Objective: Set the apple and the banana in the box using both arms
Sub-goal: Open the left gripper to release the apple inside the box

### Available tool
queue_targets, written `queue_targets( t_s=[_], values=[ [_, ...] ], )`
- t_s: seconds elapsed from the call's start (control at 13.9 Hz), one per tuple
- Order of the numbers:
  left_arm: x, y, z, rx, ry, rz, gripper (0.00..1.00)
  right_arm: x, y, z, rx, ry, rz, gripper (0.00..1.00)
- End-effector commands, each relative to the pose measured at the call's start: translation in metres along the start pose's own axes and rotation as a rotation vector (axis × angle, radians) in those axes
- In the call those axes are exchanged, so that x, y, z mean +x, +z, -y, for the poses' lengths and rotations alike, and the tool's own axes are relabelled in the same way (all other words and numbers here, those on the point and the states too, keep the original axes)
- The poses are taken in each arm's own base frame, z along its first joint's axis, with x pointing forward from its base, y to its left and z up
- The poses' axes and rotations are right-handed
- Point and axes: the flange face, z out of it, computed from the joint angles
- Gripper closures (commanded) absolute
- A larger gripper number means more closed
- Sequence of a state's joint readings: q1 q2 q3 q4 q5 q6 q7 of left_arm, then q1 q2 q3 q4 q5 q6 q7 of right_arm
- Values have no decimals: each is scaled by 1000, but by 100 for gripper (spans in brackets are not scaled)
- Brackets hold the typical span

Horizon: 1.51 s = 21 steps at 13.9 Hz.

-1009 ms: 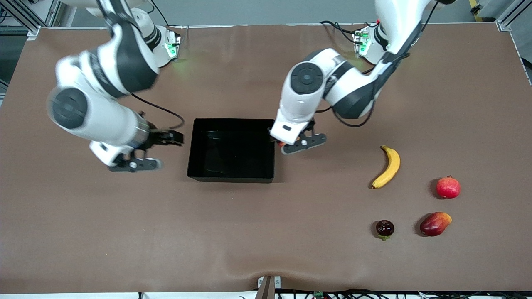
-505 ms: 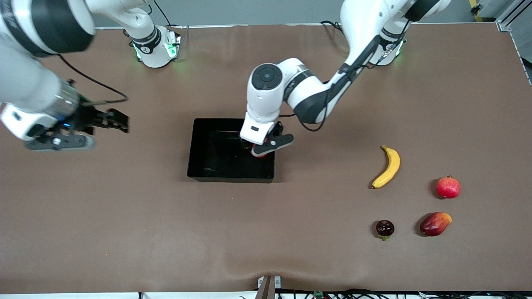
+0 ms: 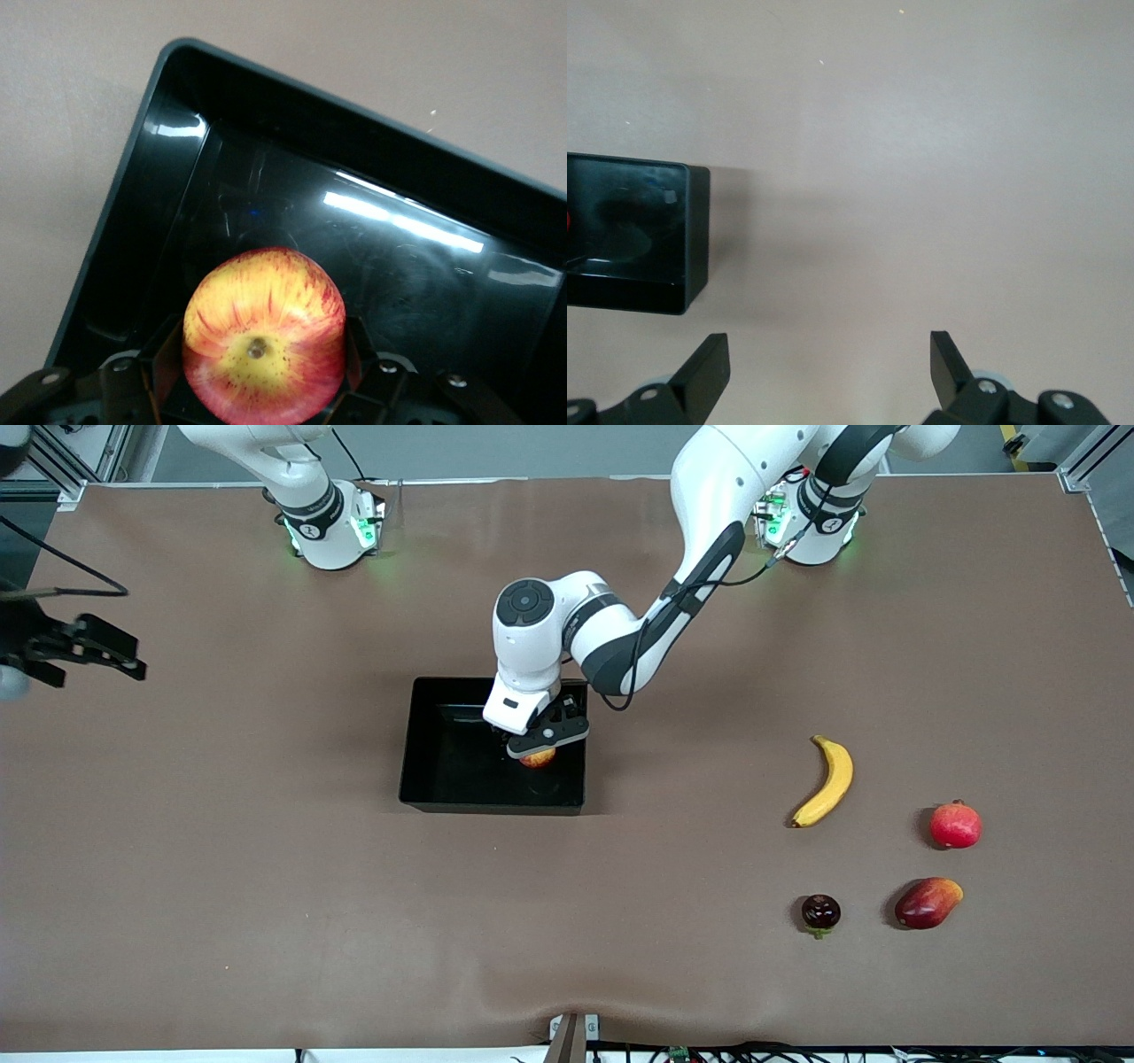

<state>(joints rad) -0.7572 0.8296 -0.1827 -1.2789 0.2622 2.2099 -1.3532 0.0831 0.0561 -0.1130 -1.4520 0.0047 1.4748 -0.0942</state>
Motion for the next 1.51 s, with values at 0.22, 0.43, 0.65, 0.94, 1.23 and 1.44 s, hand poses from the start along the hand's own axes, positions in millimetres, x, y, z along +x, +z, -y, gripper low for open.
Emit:
queue_targets(
  t_s=[0.22, 0.43, 0.65, 0.94, 1.23, 1.44],
  values=[
    [-3, 38, -4, -22, 20, -17, 100, -13, -2, -32, -53, -9, -2, 0],
    [-4, 53, -2, -18, 25, -10, 95, -10, -7, -47, -169, -4, -33, 0],
    [-2, 54, 0, -14, 66, -11, 0, -2, -15, -52, -180, -53, -110, 0],
    [8, 23, -3, -31, 60, -23, 0, -5, 15, -52, 21, -12, -75, 0],
    [62, -69, 18, 8, -8, -42, 0, -6, 21, -50, 33, 40, -37, 0],
    [133, -155, 75, 27, -75, 13, 0, -12, 20, -49, 36, 40, 7, 0]
  ],
)
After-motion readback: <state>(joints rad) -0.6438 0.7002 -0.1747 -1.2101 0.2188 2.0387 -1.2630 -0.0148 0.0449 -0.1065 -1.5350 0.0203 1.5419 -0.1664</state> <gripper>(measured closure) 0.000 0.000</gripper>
